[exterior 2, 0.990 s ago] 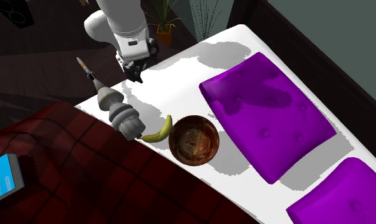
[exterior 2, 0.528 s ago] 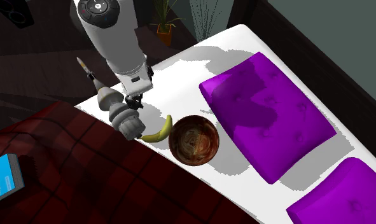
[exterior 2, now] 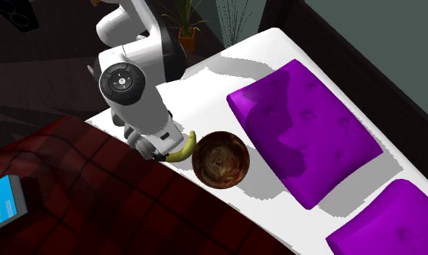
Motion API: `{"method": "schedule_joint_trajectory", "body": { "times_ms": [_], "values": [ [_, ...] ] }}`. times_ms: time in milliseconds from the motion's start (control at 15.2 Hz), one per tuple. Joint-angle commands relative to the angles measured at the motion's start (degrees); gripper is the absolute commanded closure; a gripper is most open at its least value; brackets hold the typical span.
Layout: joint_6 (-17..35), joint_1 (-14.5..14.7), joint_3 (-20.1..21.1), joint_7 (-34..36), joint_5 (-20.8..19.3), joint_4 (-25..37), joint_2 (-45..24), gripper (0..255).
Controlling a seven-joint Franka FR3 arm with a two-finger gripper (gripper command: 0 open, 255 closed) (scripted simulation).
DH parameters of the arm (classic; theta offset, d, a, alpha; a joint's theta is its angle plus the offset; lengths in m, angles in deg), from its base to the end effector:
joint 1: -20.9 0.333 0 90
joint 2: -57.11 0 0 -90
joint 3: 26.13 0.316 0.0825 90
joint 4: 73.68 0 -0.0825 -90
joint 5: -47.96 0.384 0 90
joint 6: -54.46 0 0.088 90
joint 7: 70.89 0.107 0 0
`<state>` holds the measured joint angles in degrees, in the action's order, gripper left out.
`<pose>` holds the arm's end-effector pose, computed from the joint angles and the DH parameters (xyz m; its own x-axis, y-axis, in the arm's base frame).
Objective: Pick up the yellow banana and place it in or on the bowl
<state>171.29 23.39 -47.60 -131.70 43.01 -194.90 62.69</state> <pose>0.4932 -0.1784 0.4550 0.7180 0.6954 -0.0299 0.6960 -0.7173 0.0326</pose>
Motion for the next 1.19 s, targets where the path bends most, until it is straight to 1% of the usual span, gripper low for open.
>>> {"method": "schedule_joint_trajectory", "body": {
  "times_ms": [0,132,660,1122],
  "values": [
    [1.3,0.0,-0.9,-5.4,1.7,3.3,-4.9,0],
    [1.9,-0.5,-1.2,-10.4,3.6,7.0,-9.7,0],
    [7.4,-0.9,-1.2,-11.1,4.7,3.9,-12.2,0],
    [7.4,-0.9,-1.2,-11.1,4.7,3.9,-12.2,0]
  ]
}}
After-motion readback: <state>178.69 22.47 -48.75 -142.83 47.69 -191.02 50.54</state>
